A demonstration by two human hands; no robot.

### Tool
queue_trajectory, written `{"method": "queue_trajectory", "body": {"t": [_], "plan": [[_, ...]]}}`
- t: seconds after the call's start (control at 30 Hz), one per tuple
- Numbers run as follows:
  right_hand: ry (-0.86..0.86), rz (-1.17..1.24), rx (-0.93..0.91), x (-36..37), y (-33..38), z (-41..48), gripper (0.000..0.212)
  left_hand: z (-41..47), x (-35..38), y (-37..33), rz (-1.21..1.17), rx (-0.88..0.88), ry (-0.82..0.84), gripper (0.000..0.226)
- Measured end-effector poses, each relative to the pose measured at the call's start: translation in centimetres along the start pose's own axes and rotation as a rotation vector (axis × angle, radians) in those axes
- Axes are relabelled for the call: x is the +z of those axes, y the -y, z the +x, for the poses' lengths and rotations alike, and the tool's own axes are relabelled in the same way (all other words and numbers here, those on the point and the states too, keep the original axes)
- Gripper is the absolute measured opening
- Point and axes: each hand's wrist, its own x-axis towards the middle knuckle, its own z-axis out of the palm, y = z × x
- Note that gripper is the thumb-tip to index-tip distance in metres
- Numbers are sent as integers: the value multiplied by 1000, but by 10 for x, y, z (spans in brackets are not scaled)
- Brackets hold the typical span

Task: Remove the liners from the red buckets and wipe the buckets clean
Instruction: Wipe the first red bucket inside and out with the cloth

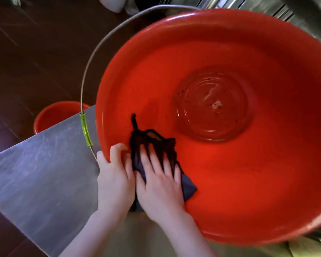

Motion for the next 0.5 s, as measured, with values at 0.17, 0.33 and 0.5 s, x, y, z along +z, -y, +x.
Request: {"method": "queue_trajectory", "body": {"t": [0.17, 0.33, 0.5], "plan": [[92, 93, 356, 5, -38, 77, 63, 1, -3, -2, 16, 27, 65, 21], [228, 233, 544, -9, -66, 141, 61, 2, -1, -3, -6, -65, 124, 36], [165, 87, 185, -1, -26, 72, 65, 2, 1, -10, 9, -108, 107, 37]]}}
